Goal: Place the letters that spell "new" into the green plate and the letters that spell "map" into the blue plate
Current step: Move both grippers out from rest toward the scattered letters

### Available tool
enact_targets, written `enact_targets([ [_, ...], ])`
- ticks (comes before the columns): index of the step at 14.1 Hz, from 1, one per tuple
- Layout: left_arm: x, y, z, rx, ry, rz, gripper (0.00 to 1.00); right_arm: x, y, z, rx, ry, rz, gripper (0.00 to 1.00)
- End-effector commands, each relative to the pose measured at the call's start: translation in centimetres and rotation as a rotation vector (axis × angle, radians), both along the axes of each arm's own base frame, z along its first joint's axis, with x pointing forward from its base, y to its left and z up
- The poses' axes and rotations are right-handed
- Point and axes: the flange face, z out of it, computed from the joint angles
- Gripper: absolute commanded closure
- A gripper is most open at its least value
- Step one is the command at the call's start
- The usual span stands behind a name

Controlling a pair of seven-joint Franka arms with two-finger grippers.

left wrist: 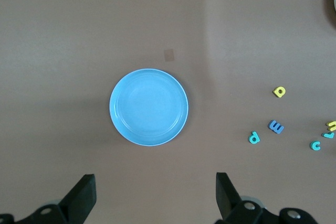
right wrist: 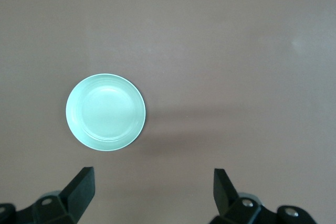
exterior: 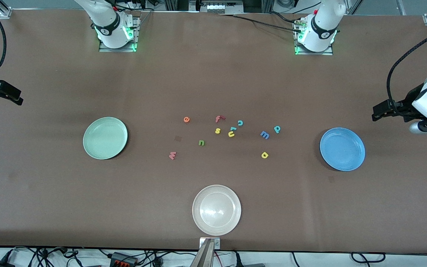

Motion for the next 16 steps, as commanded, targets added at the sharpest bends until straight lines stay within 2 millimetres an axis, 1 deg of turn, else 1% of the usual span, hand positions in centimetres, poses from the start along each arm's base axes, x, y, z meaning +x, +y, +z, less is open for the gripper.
enact_targets([
  [1, -0.3, 0.1, 0.8, 0.002, -0.001, 0.007, 0.00, -0.3, 0.0, 0.0, 0.012, -0.012, -0.011, 0.00],
  [2, -0.3, 0.1, 0.8, 0.002, -0.001, 0.007, 0.00, -0.1, 0.2, -0.2, 0.012, -0.012, -0.008, 0.00],
  [3, -0.3, 0.2, 0.8, 0.002, -0.001, 0.008, 0.00, 0.2, 0.4, -0.8, 0.012, 0.000, -0.005, 0.00],
  [5, -0.3, 0.1, 0.8, 0.002, -0.001, 0.007, 0.00, 0.6, 0.8, -1.5, 0.012, 0.011, 0.004, 0.00],
  [8, -0.3, 0.1, 0.8, 0.002, 0.001, 0.008, 0.00, 1.0, 2.4, -2.5, 0.013, 0.032, 0.032, 0.00],
  [9, -0.4, 0.4, 0.7, 0.002, 0.008, 0.011, 0.00, 1.6, 3.3, -3.7, 0.014, 0.049, 0.047, 0.00],
  [11, -1.1, 0.1, -0.4, 0.001, 0.095, 0.002, 0.00, 2.6, 6.0, -6.5, 0.015, 0.092, 0.093, 0.00],
  [12, -1.2, -0.4, -1.0, 0.000, 0.124, -0.018, 0.00, 3.4, 8.0, -8.2, 0.014, 0.103, 0.127, 0.00],
  [15, -0.1, -2.5, -4.7, -0.002, 0.189, -0.049, 0.00, 4.7, 14.5, -13.0, 0.023, 0.135, 0.174, 0.00],
  [16, 0.4, -4.8, -6.7, 0.002, 0.218, -0.086, 0.00, 4.9, 17.1, -14.1, 0.036, 0.134, 0.194, 0.00],
])
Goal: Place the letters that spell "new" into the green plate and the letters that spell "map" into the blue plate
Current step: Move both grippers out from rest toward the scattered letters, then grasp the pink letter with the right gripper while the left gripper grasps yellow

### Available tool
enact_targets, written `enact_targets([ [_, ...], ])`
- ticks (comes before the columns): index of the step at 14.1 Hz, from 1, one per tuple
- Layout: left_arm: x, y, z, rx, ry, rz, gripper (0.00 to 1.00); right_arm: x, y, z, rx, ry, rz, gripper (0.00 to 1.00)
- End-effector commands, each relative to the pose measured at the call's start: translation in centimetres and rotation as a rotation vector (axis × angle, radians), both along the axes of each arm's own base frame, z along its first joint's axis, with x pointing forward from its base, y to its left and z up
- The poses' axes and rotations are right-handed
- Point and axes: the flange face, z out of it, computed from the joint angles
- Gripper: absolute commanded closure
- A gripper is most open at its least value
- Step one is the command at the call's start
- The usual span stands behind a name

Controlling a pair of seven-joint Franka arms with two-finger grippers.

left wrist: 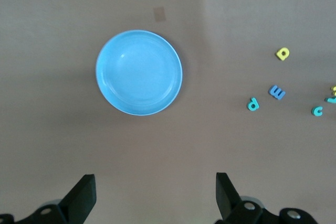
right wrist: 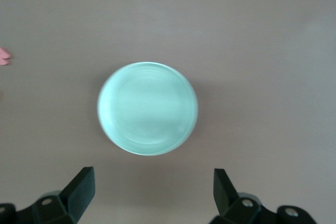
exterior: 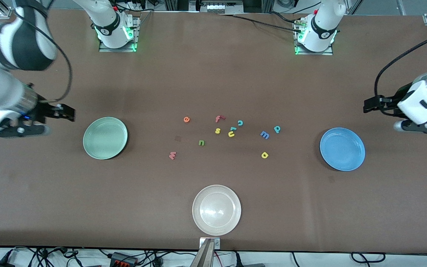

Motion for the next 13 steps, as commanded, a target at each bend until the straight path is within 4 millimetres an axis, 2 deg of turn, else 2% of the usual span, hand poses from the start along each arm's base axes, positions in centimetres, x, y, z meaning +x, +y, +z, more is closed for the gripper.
enact_targets([
  [1, 1.4, -4.3, -4.8, 0.001, 0.076, -0.069, 0.00, 0.5, 5.8, -2.7, 0.022, -0.002, 0.031, 0.00],
  [2, 2.1, -5.2, -6.9, -0.002, 0.090, -0.082, 0.00, 0.5, 8.2, -3.9, 0.019, -0.002, 0.038, 0.00],
  [5, 3.4, -10.6, -11.7, -0.004, 0.067, -0.169, 0.00, 0.6, 14.0, -9.1, 0.012, 0.002, 0.095, 0.00],
  [7, 4.0, -13.9, -15.5, -0.017, 0.059, -0.199, 0.00, 0.0, 19.9, -12.8, 0.003, 0.023, 0.176, 0.00],
  [8, 4.0, -15.8, -17.4, -0.020, 0.055, -0.225, 0.00, 0.0, 21.9, -14.2, -0.005, 0.021, 0.168, 0.00],
  [9, 4.2, -17.1, -19.2, -0.021, 0.046, -0.242, 0.00, 0.4, 22.8, -15.5, -0.012, 0.020, 0.109, 0.00],
  [11, 4.1, -21.0, -23.6, -0.032, 0.016, -0.315, 0.00, 0.8, 24.2, -17.6, -0.027, 0.004, -0.054, 0.00],
  [13, 3.7, -25.9, -26.5, -0.062, -0.077, -0.479, 0.00, 1.1, 25.0, -19.6, -0.026, -0.030, -0.180, 0.00],
])
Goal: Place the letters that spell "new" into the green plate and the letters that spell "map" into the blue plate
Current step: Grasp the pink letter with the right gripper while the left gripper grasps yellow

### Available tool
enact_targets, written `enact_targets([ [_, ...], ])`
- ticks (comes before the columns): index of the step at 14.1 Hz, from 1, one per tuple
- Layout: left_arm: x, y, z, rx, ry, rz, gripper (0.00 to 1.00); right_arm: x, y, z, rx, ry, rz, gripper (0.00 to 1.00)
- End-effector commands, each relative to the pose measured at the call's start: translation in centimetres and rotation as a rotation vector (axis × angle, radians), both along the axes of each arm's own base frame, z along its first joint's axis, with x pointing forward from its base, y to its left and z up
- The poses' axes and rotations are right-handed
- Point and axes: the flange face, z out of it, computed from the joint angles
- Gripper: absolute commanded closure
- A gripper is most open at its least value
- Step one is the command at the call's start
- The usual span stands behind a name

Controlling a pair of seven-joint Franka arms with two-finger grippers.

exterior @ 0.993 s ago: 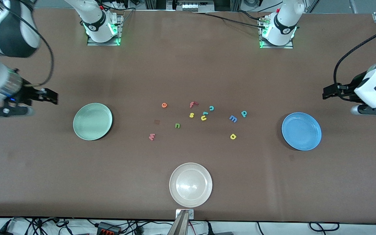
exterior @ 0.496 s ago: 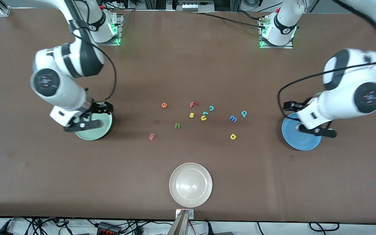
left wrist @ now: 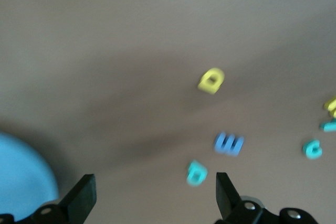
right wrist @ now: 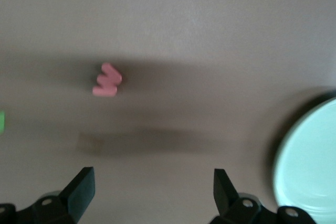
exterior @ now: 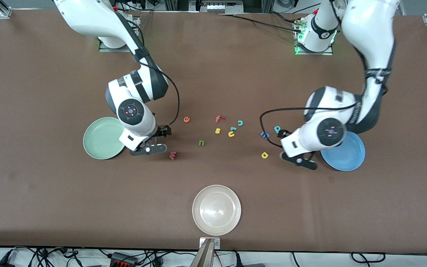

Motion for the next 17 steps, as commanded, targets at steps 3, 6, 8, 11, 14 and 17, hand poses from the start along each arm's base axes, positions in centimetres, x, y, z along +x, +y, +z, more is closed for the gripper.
enact_targets([
  [3, 0.6, -5.5, -5.1, -0.087, -0.163, -0.328, 0.00, 1.8, 0.9, -3.0, 0.017, -0.068, -0.295, 0.00],
  [6, 0.2, -5.7, -6.9, -0.098, -0.170, -0.403, 0.02, 2.4, 1.5, -4.1, 0.017, -0.080, -0.394, 0.00],
  [8, -0.3, -5.7, -7.5, -0.095, -0.159, -0.409, 0.09, 3.1, 1.9, -4.7, 0.031, -0.101, -0.452, 0.00],
  [11, -0.4, -5.4, -8.9, -0.069, -0.147, -0.430, 0.19, 2.6, 3.2, -6.0, 0.048, -0.121, -0.481, 0.00],
  [14, -0.6, -5.5, -9.8, -0.060, -0.139, -0.441, 0.22, 2.7, 3.5, -6.5, 0.077, -0.117, -0.512, 0.03],
  [17, -0.7, -5.4, -10.5, -0.056, -0.131, -0.445, 0.25, 2.7, 3.5, -6.6, 0.088, -0.106, -0.526, 0.06],
])
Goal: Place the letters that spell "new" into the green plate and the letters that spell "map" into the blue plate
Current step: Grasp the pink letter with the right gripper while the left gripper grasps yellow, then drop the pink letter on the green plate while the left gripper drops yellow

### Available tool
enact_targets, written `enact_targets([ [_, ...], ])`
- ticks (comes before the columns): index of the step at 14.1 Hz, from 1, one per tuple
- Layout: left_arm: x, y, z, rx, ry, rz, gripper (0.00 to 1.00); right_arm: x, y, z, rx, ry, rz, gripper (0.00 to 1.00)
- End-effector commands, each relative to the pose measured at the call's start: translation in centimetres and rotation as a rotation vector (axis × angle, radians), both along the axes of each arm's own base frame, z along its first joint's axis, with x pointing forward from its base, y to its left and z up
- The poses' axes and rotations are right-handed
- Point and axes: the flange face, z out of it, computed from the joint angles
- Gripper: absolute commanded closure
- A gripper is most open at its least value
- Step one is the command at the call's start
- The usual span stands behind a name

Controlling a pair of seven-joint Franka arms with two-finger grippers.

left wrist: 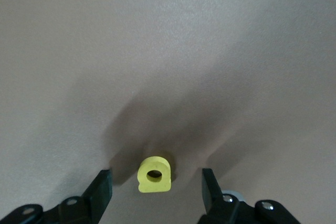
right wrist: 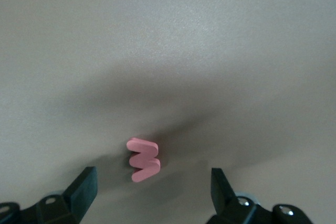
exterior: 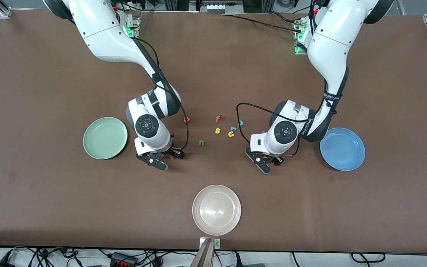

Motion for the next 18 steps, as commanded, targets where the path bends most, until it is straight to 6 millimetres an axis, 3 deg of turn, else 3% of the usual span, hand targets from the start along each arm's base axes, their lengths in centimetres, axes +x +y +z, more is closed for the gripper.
enact_targets([
  [1, 0.2, 0.0, -0.6, 0.004, -0.024, -0.033, 0.26, 0.4, 0.4, 0.1, 0.013, -0.005, -0.020, 0.15],
  [4, 0.1, -0.1, -0.6, 0.003, -0.027, -0.033, 0.56, 0.1, 0.4, -1.1, 0.003, 0.009, -0.011, 0.32],
  [7, 0.0, 0.0, -0.7, 0.008, -0.019, -0.034, 0.91, 0.0, 0.3, -1.8, 0.001, 0.018, -0.015, 0.38],
  [10, 0.2, 0.2, 1.2, 0.016, -0.009, -0.025, 0.92, 0.0, 0.3, -1.8, 0.000, 0.017, -0.007, 0.49],
  [13, 0.9, 2.5, 6.4, 0.050, 0.025, 0.016, 0.92, 0.0, 0.3, -1.8, 0.000, 0.017, -0.001, 0.74],
  [14, 1.2, 3.8, 7.7, 0.065, 0.042, 0.037, 0.92, 0.0, 0.3, -1.8, 0.000, 0.017, -0.006, 0.85],
  [16, 1.7, 7.5, 9.9, 0.099, 0.084, 0.105, 0.92, 0.2, 0.3, -1.0, 0.001, 0.008, 0.003, 0.98],
  [18, 2.6, 12.9, 10.8, 0.115, 0.123, 0.193, 0.92, 0.3, -0.2, 0.6, -0.003, 0.005, 0.027, 0.98],
])
